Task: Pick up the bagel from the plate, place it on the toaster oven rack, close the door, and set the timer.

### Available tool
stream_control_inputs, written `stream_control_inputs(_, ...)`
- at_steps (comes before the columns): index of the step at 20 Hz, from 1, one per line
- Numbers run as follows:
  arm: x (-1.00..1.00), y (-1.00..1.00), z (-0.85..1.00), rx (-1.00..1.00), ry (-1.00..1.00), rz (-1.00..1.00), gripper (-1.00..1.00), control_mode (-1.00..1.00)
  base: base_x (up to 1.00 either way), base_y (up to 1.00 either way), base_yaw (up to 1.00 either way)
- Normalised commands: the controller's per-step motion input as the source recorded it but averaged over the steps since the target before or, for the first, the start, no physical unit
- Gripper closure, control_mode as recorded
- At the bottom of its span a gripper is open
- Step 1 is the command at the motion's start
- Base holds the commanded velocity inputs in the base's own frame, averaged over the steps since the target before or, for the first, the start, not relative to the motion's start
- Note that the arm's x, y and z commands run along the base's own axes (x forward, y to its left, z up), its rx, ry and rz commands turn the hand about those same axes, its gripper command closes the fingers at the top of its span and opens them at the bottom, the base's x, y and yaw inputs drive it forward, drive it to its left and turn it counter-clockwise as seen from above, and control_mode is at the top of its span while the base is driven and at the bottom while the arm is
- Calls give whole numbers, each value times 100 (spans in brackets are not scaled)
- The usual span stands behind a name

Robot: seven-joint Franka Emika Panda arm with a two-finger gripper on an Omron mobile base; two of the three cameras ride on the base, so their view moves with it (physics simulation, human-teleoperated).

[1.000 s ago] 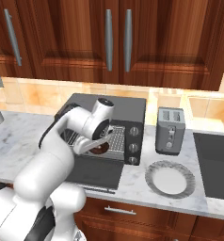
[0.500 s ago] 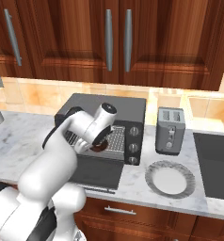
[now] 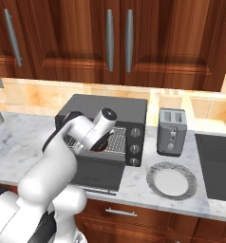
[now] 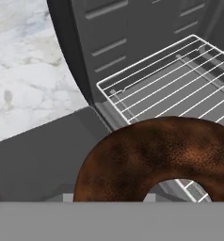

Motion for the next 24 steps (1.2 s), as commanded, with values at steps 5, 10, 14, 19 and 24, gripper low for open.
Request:
stream_control_inputs(5, 31, 0, 0, 7, 0, 0, 100, -100, 0, 0, 0)
stream_control_inputs(10, 33, 0, -13, 9, 5, 0, 100, -100, 0, 0, 0)
stream_control_inputs(14, 22, 0, -18, 13, 9, 0, 100, -100, 0, 0, 0)
stream_control_inputs(19, 25, 0, -25, 14, 13, 0, 100, -100, 0, 0, 0)
stream_control_inputs(24, 12, 0, -44, 13, 17, 0, 100, -100, 0, 0, 0)
